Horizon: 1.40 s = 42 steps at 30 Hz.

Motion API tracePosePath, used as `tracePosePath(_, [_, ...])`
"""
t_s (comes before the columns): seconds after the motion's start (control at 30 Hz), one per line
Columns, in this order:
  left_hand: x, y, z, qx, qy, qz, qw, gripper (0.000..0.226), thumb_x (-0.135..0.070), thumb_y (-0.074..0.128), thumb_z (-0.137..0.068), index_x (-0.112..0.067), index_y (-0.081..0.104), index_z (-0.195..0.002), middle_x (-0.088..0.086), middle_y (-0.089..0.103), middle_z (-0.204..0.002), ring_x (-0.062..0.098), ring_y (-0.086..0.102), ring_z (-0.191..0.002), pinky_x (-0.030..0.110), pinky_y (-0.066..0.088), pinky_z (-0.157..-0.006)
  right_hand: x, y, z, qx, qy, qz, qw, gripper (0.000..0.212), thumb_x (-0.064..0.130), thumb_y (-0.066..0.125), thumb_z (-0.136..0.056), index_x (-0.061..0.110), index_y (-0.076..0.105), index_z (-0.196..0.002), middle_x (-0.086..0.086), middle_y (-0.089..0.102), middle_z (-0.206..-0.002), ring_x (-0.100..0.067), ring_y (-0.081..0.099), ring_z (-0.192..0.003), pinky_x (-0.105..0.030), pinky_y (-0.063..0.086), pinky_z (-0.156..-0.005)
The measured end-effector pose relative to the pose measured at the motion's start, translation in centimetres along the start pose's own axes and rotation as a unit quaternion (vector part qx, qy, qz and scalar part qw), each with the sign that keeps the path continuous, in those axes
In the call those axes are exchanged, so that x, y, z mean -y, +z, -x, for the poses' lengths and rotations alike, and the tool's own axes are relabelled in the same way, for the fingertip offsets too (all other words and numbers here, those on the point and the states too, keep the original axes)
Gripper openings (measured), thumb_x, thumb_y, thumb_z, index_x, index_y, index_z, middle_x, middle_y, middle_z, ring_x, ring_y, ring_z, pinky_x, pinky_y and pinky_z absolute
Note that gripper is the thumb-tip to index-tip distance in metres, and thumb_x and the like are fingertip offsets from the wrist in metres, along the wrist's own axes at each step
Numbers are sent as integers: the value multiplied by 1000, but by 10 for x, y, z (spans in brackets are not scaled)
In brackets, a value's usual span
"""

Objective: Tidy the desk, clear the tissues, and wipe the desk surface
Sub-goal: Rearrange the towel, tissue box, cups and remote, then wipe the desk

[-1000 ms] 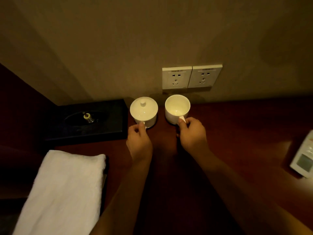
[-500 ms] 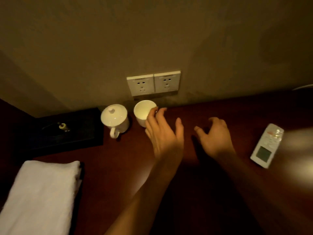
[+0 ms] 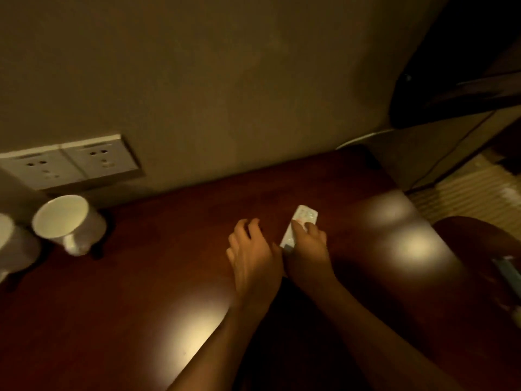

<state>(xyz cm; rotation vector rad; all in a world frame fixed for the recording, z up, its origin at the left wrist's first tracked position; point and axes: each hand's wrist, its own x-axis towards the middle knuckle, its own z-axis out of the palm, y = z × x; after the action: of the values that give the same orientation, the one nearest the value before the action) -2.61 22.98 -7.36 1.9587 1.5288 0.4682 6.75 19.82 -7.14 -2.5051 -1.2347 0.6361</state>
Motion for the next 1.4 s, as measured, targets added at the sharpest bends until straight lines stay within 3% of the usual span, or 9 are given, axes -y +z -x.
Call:
tracePosePath(0.23, [-20,35,-13,49,-15,-27,998,72,-39,60,-87,-16,22,-144,9,22,-151,27,22,-138,43,24,-110,-41,-13,-26,1,-59,20,998,76,35,62,-87,13,22,-148,-11,26,-152,-31,24,-135,-40,36,-106])
tracePosePath(0.33, [-23,45,-18,71,-16,-44,996,76,-40,62,-85,-16,21,-144,9,27,-147,28,26,-134,46,28,-106,-54,-18,-41,47,-105,72,991,83,36,61,-87,13,13,-150,-14,12,-158,-35,9,-144,-49,23,-115])
tracePosePath(0.53, [-23,62,-15,106,19,-141,984,85,-52,63,-78,-16,20,-142,6,32,-137,26,30,-123,40,30,-96,-70,-23,-60,71,-202,150,965,91,43,64,-83,12,13,-151,-17,13,-158,-38,7,-145,-53,16,-115])
tracePosePath(0.7, [-19,64,-16,69,45,-136,987,55,-35,63,-78,-17,39,-124,5,43,-120,22,39,-106,33,35,-84,-64,-25,-61,80,-199,122,969,85,49,41,-77,14,18,-151,-17,31,-146,-35,28,-133,-47,29,-107])
tracePosePath(0.8, [-9,54,-13,55,44,-129,989,47,-34,64,-77,-17,42,-116,3,43,-114,21,40,-102,30,33,-80,-54,-26,-58,112,-180,122,970,75,31,54,-83,19,20,-149,-12,34,-135,-29,35,-121,-40,33,-99])
tracePosePath(0.97, [23,11,0,40,48,-121,991,44,-32,64,-73,-22,43,-109,-3,40,-106,17,38,-96,29,22,-73,-5,-24,-42,134,-215,120,960,46,17,57,-80,19,44,-124,-8,31,-133,-28,37,-122,-39,41,-94])
tracePosePath(1.07, [45,-34,7,14,51,-118,992,47,-31,65,-74,-23,42,-115,-4,40,-108,15,38,-98,28,18,-73,40,-19,-19,134,-241,111,955,57,15,62,-79,21,41,-132,-3,30,-141,-26,34,-128,-41,40,-102])
tracePosePath(1.2, [82,-100,18,-23,48,-144,988,51,-28,65,-73,-24,43,-119,-3,43,-113,17,40,-104,28,21,-75,98,-2,16,106,-290,93,947,53,14,65,-75,19,46,-124,-2,42,-124,-23,42,-114,-39,45,-92])
tracePosePath(1.4, [151,-200,44,-83,30,-148,985,53,-22,65,-67,-25,46,-116,-3,44,-111,19,41,-104,30,23,-76,199,35,71,76,-352,81,930,55,15,68,-72,21,47,-123,0,43,-120,-20,42,-110,-34,46,-88])
